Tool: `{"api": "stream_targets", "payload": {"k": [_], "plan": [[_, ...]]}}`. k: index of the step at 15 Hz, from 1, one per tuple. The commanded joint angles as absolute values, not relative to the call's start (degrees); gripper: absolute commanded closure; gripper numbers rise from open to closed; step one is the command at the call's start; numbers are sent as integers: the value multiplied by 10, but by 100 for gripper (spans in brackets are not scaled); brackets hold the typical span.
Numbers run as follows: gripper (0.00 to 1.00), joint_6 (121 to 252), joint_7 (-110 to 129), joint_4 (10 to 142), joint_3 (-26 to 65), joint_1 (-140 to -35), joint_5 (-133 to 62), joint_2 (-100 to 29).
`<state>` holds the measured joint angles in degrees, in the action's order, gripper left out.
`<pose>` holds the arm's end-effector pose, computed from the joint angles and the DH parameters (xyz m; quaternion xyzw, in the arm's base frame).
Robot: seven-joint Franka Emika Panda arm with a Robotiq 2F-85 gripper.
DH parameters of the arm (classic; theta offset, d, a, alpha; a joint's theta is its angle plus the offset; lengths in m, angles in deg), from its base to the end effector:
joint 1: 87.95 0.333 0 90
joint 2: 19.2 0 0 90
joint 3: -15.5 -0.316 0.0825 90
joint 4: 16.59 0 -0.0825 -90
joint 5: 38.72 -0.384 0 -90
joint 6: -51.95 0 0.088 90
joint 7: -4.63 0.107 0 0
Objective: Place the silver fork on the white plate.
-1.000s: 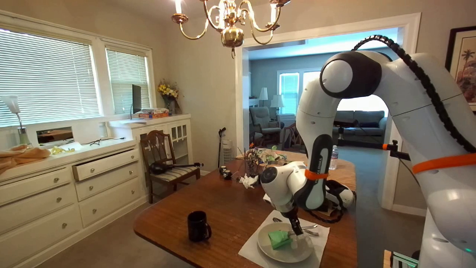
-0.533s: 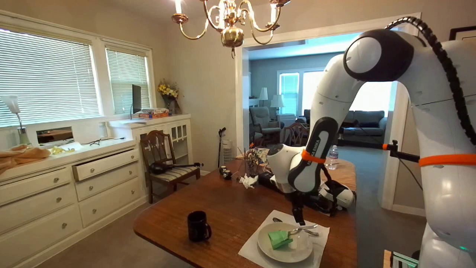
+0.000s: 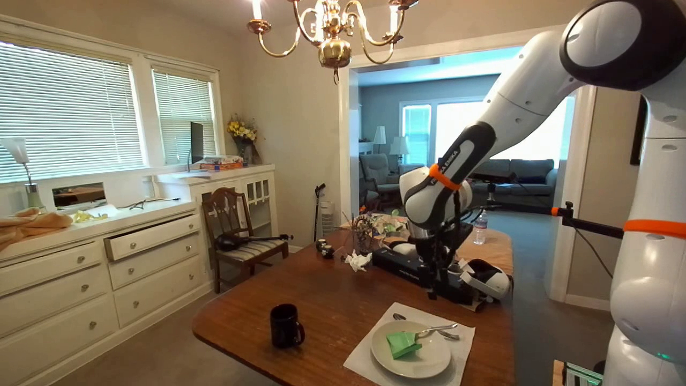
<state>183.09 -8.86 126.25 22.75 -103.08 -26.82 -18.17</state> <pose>0.4108 -0.1741 0.2784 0.9932 -0.0017 -0.1096 0.0384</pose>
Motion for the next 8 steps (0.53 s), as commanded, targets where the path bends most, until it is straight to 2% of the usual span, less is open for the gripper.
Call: {"api": "stream_targets", "payload": {"k": [1, 8], "plan": [[0, 1837, -77, 1280, 255, -1022, -335, -134], [0, 1829, -79, 1266, 261, -1018, -319, -143]]}}
